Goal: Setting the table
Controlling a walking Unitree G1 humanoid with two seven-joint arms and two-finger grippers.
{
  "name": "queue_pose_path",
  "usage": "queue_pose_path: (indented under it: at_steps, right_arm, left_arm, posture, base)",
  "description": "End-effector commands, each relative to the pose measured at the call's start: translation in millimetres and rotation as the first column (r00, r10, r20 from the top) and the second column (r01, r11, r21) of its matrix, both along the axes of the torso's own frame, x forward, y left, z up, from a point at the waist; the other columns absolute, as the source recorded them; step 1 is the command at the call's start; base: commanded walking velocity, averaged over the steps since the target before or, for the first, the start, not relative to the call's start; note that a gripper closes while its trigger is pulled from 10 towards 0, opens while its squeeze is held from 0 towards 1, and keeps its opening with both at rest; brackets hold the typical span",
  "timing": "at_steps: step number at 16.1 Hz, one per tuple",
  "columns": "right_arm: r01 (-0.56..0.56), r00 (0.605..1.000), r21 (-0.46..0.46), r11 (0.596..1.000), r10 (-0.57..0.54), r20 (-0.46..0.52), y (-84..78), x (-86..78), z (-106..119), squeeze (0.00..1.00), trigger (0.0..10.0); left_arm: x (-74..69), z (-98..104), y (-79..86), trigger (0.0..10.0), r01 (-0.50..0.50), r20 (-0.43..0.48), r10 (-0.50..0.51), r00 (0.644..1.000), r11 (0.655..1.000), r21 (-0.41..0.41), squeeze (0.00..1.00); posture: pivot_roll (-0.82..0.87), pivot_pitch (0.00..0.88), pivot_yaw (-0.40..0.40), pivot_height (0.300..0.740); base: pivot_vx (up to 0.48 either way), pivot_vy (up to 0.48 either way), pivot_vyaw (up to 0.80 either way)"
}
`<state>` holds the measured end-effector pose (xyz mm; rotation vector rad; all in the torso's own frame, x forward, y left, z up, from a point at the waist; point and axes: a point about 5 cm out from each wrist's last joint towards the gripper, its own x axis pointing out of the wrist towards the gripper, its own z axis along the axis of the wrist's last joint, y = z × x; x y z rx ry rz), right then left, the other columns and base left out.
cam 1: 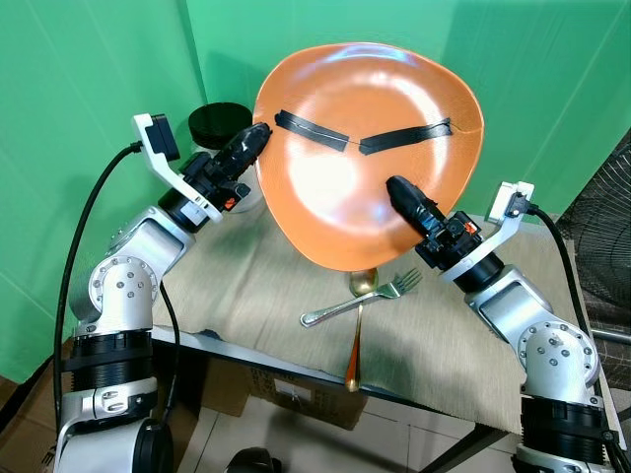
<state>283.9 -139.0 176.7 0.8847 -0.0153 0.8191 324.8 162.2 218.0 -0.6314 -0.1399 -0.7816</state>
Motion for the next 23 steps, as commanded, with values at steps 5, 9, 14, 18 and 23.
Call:
queue_pose_path:
  at_steps: [5,9,14,18,23]
  right_arm:
    - [0.038,0.998,0.013,0.999,-0.039,0.041,-2.5,1.0,9,0.00,0.0]
    - [0.183,0.981,0.003,0.983,-0.183,0.064,-32.3,-2.2,16,0.00,0.0]
    - [0.227,0.967,-0.121,0.966,-0.208,0.149,-37.6,-18.5,32,0.00,0.0]
    - [0.386,0.917,-0.266,0.883,-0.335,0.217,-26.9,-36.1,43,0.00,10.0]
    - [0.634,0.761,-0.359,0.685,-0.470,0.447,-19.0,-44.0,56,0.00,10.0]
  left_arm:
    - [7.3,2,-3.3,10.0,-0.036,0.013,0.035,0.999,0.994,0.108,1.00]
    - [-8.3,13,-5.9,10.0,0.033,0.095,-0.045,0.994,0.992,0.120,0.00]
    - [-28.5,5,-1.1,10.0,-0.082,0.102,0.054,0.993,0.950,0.302,0.00]
    - [-34.2,-7,9.4,10.0,-0.476,0.269,0.396,0.878,0.664,0.576,0.00]
    - [-39.1,-10,-12.5,10.0,-0.562,0.331,0.458,0.825,0.613,0.555,0.00]
  posture:
    - [0.12,0.000,0.039,0.740]
    - [0.10,0.000,0.050,0.740]
    - [0.11,0.000,0.040,0.740]
    - [0.11,0.000,0.039,0.740]
    - [0.08,0.000,0.057,0.740]
  base:
    - [0.000,0.000,0.00]
    - [0.000,0.000,0.00]
    - [0.000,0.000,0.00]
    - [0.000,0.000,0.00]
    - [0.000,0.000,0.00]
